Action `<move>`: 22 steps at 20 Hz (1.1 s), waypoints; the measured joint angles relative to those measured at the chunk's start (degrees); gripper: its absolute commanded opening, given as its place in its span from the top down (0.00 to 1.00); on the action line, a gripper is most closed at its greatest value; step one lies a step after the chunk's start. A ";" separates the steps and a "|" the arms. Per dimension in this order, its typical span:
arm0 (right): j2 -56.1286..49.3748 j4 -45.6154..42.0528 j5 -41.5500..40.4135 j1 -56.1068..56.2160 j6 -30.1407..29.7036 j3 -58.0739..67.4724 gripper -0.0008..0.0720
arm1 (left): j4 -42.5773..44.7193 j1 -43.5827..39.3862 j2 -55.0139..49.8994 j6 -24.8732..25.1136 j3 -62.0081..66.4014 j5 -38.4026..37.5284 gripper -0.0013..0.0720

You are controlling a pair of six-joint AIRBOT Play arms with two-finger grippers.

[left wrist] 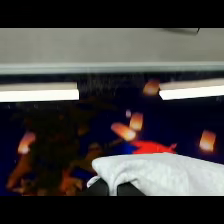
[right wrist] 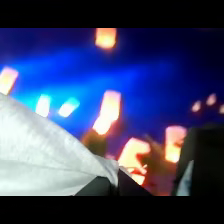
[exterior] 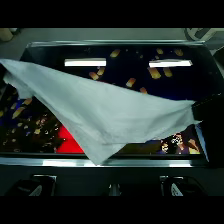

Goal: Fold the shirts.

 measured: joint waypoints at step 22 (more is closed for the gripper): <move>-17.79 12.68 -29.38 -0.02 -1.51 -32.74 0.96 | -13.75 6.93 -20.52 1.49 -10.73 -8.15 0.13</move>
